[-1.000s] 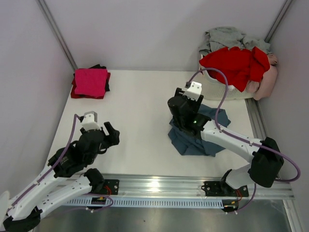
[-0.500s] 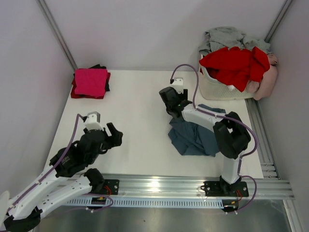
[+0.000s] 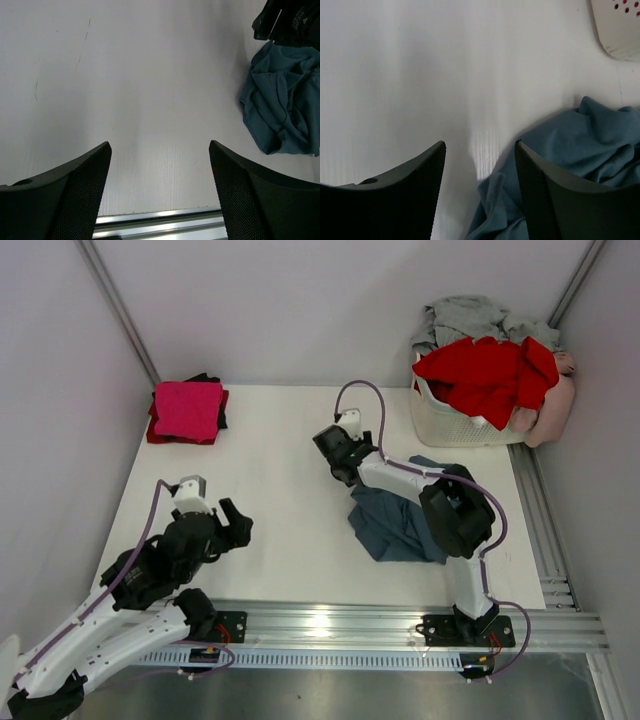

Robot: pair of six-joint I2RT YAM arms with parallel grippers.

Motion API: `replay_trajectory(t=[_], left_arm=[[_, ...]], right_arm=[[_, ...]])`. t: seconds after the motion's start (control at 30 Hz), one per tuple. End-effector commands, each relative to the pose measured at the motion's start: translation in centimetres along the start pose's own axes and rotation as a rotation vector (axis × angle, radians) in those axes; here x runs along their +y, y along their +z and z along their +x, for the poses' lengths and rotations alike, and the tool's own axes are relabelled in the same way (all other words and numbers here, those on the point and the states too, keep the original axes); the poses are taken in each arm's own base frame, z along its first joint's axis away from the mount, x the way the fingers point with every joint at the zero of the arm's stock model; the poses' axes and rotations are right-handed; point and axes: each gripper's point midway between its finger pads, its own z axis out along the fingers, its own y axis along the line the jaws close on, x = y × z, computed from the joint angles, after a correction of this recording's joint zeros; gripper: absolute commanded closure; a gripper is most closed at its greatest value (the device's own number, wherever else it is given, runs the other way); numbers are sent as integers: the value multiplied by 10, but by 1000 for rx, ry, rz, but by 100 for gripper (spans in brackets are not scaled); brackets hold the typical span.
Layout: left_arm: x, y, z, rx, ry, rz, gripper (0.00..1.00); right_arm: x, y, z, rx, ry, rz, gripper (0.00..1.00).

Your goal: Fold and stack the t-shirts

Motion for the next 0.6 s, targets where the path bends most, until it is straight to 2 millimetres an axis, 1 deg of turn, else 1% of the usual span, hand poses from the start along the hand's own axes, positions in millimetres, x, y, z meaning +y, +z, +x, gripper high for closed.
replay_trajectory(t=[0.0, 0.1, 0.2, 0.37, 0.43, 0.47, 0.53, 0.57], left_arm=[[-2, 1, 6, 22, -13, 10, 17], [-3, 1, 8, 27, -14, 19, 17], [-3, 1, 9, 29, -9, 25, 17], [-5, 2, 11, 39, -1, 28, 17], [-5, 2, 11, 42, -1, 29, 17], [-4, 2, 12, 43, 1, 26, 18], [-3, 2, 12, 45, 2, 24, 17], [-3, 2, 12, 42, -1, 25, 18]], right_arm=[[-2, -14, 7, 10, -20, 26, 39], [-8, -16, 18, 29, -17, 39, 41], [-9, -19, 26, 42, -18, 41, 50], [-13, -22, 33, 43, -30, 69, 57], [-14, -22, 34, 43, -26, 76, 66], [-14, -21, 33, 40, -21, 75, 76], [-12, -21, 32, 39, -25, 67, 88], [-9, -23, 29, 35, -22, 58, 100]])
